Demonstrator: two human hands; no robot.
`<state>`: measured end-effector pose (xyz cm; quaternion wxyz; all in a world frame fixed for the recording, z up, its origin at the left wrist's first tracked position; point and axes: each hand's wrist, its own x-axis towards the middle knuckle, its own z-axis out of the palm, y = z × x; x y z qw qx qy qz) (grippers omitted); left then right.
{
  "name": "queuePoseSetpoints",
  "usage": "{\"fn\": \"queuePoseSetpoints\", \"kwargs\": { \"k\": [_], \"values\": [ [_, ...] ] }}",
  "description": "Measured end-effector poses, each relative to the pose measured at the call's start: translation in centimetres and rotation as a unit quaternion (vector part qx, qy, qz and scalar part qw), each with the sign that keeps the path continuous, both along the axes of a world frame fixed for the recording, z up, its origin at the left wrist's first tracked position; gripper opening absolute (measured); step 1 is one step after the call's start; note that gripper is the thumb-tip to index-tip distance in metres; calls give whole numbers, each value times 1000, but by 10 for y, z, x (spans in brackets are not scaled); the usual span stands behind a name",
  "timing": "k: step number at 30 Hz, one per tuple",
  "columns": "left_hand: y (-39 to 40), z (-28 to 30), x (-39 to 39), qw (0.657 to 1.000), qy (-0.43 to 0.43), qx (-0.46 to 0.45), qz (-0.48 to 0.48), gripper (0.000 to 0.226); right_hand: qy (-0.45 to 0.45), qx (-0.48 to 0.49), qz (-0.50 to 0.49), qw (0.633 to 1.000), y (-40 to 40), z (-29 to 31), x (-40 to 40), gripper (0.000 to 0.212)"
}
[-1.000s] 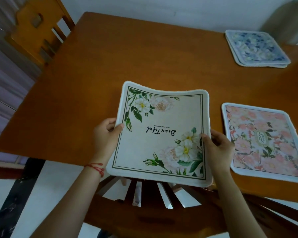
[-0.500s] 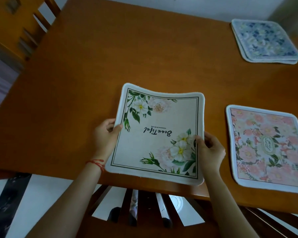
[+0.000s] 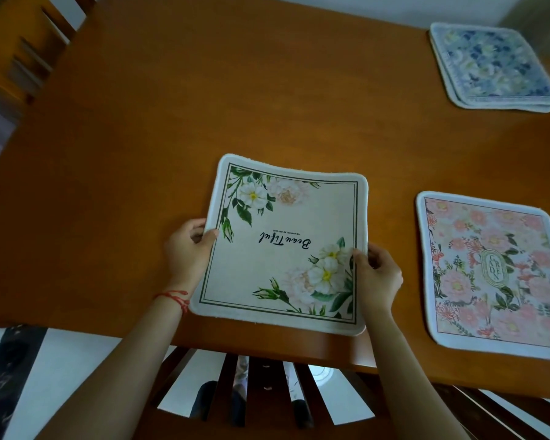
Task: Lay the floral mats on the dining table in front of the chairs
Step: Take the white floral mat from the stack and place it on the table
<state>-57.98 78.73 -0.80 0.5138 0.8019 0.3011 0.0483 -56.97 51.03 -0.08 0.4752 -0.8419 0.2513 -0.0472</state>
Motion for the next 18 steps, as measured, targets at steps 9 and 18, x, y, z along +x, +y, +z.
{"fn": "queuePoseSetpoints", "kwargs": {
  "k": [9, 18],
  "values": [
    [2, 2, -2, 999, 6, 8, -46, 46, 31, -9, -4, 999, -5, 1, -2, 29],
    [-10, 6, -13, 999, -2, -11, -47, 52, 46, 6, 25, 999, -1, -7, 5, 40]
  ]
}}
